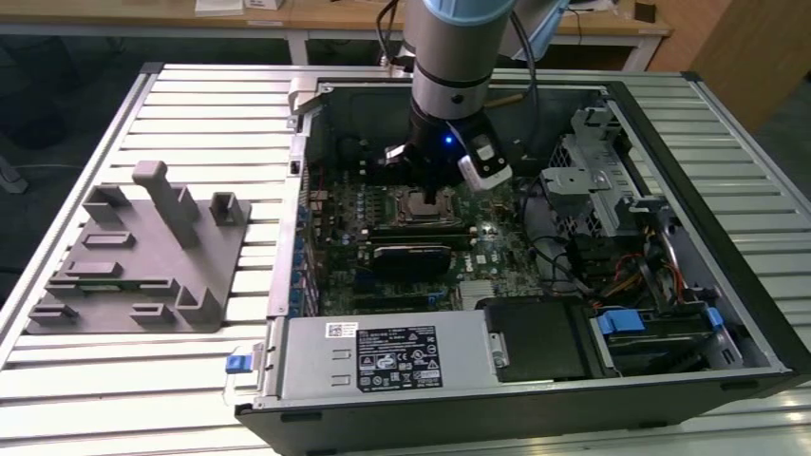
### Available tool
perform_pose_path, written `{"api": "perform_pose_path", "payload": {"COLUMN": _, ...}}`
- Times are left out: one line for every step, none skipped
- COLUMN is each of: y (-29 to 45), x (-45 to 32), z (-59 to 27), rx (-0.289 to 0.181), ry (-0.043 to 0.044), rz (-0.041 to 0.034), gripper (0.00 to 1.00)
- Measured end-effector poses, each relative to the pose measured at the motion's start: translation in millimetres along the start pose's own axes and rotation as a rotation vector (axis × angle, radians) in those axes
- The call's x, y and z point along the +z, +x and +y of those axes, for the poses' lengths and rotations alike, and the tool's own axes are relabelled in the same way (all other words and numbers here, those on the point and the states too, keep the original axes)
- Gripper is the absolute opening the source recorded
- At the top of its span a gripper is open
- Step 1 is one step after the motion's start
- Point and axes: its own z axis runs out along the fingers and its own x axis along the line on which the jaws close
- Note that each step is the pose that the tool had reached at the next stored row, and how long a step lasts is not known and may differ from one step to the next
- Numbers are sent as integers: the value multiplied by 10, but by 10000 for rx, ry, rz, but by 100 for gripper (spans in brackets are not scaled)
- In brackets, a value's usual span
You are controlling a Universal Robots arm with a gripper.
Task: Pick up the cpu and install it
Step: 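Install the second cpu locking lever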
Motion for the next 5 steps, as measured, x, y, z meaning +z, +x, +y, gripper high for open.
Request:
{"api": "perform_pose_path", "payload": {"y": 0, "x": 0, "z": 0, "rx": 0, "ry": 2, "rz": 0, "gripper": 11}}
{"api": "perform_pose_path", "payload": {"y": 1, "x": -1, "z": 0, "rx": 1, "ry": 4, "rz": 1, "gripper": 11}}
{"api": "perform_pose_path", "payload": {"y": 1, "x": -1, "z": 0, "rx": 1, "ry": 4, "rz": 0, "gripper": 11}}
{"api": "perform_pose_path", "payload": {"y": 1, "x": -1, "z": 0, "rx": 2, "ry": 4, "rz": 1, "gripper": 11}}
{"api": "perform_pose_path", "payload": {"y": 1, "x": -1, "z": 0, "rx": 1, "ry": 4, "rz": 0, "gripper": 11}}
